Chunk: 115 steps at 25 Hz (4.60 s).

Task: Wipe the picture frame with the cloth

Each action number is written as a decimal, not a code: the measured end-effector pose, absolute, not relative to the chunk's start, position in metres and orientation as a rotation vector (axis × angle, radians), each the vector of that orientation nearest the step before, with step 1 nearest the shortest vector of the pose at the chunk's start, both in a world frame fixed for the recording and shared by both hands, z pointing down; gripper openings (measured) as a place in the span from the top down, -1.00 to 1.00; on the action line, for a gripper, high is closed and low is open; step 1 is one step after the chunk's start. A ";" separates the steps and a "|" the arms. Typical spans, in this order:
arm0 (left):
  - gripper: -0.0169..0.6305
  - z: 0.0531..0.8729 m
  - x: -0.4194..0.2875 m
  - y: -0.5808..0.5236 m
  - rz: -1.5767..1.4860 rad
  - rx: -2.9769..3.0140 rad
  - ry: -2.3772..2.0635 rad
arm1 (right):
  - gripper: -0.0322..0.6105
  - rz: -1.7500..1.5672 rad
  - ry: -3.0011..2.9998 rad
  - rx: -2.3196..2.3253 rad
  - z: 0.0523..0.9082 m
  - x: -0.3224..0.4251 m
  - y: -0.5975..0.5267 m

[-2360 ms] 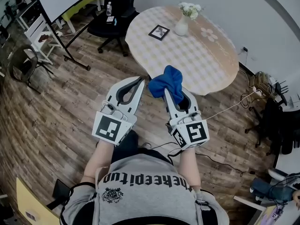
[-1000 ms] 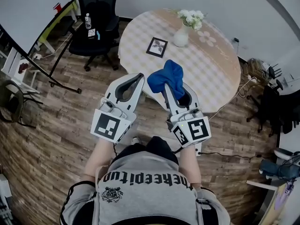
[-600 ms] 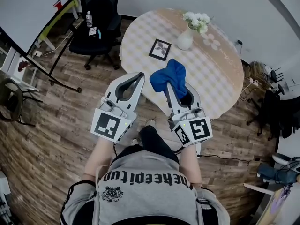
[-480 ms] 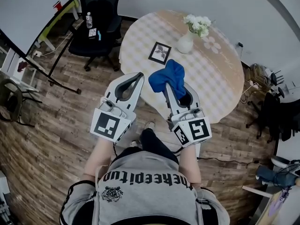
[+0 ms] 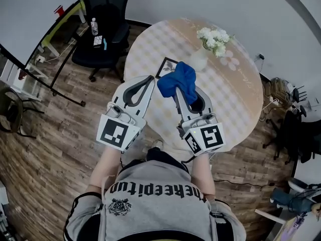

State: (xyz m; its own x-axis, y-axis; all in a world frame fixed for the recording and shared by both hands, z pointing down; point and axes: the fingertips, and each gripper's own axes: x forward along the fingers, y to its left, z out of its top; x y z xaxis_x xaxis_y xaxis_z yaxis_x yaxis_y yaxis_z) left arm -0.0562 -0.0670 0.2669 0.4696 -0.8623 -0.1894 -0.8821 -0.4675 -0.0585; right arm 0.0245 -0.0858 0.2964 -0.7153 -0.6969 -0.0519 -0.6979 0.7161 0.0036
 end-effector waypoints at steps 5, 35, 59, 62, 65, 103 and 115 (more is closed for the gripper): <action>0.89 0.264 -0.046 -0.095 0.185 -2.539 1.543 | 0.59 0.022 2.871 -1.139 0.297 0.033 -0.117; 0.89 0.317 -0.070 -0.265 0.104 -2.819 1.362 | 0.58 -0.317 2.824 -1.498 0.384 0.014 -0.290; 0.89 0.392 -0.087 -0.353 -0.002 -3.079 1.202 | 0.58 -0.815 2.893 -1.803 0.549 -0.004 -0.356; 0.89 0.396 -0.092 -0.357 -0.013 -3.082 1.217 | 0.58 -0.856 2.955 -1.845 0.567 -0.008 -0.363; 0.89 0.401 -0.098 -0.362 -0.026 -3.081 1.238 | 0.58 -0.877 3.056 -1.898 0.585 -0.013 -0.368; 0.89 0.389 -0.077 -0.347 -0.026 -3.050 1.259 | 0.61 -1.041 3.013 -2.068 0.599 0.058 -0.318; 0.89 0.388 -0.085 -0.330 -0.015 -3.015 1.240 | 0.61 -0.998 3.113 -1.895 0.606 0.016 -0.322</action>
